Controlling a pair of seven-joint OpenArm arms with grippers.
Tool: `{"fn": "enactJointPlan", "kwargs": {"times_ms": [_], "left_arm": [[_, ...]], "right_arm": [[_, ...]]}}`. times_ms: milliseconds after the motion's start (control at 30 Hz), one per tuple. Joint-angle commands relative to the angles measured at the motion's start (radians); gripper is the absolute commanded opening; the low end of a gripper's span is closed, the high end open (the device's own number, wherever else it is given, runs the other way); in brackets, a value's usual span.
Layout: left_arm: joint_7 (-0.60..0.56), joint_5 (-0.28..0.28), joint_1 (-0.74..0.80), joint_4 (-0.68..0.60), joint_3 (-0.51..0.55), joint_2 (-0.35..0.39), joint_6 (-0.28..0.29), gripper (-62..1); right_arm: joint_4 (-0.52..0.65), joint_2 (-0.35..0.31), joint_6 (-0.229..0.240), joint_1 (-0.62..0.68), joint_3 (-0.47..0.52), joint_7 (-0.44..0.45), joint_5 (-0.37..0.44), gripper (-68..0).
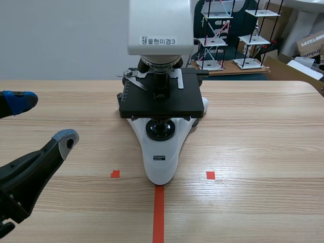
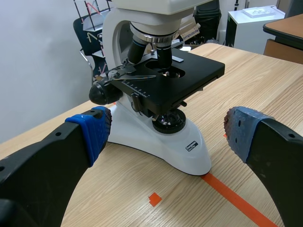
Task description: Return to the home posture
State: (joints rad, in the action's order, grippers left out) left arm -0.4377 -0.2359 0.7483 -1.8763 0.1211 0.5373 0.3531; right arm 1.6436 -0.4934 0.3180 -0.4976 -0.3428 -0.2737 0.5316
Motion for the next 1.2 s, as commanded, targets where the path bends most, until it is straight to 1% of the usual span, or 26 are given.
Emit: {"fn": "enactJointPlan", "kwargs": {"times_ms": [0,567,833,967,1100,1167], "left_arm": [[-0.014,-0.008,0.002,-0.004,0.003,-0.005,0.002,-10.3],[-0.014,-0.008,0.002,-0.004,0.003,-0.005,0.002,-10.3],[-0.014,-0.008,0.002,-0.004,0.003,-0.005,0.002,-10.3],[-0.014,-0.008,0.002,-0.004,0.003,-0.005,0.001,-10.3],[-0.014,-0.008,0.002,-0.004,0.003,-0.005,0.001,-10.3],[-0.014,-0.008,0.002,-0.004,0.003,-0.005,0.001,-10.3]], "right_arm": [[0.018,-0.011,-0.003,-0.012,0.001,0.014,0.007,-67.3],[0.018,-0.011,-0.003,-0.012,0.001,0.015,0.007,-67.3],[0.018,-0.011,-0.004,-0.006,0.002,0.026,-0.006,-67.3],[0.024,-0.016,-0.005,0.039,0.02,0.073,-0.008,-67.3],[0.059,-0.026,-0.005,0.135,0.076,0.114,-0.008,-67.0],[0.083,-0.039,-0.004,0.19,0.108,0.151,-0.014,-65.0]]}}
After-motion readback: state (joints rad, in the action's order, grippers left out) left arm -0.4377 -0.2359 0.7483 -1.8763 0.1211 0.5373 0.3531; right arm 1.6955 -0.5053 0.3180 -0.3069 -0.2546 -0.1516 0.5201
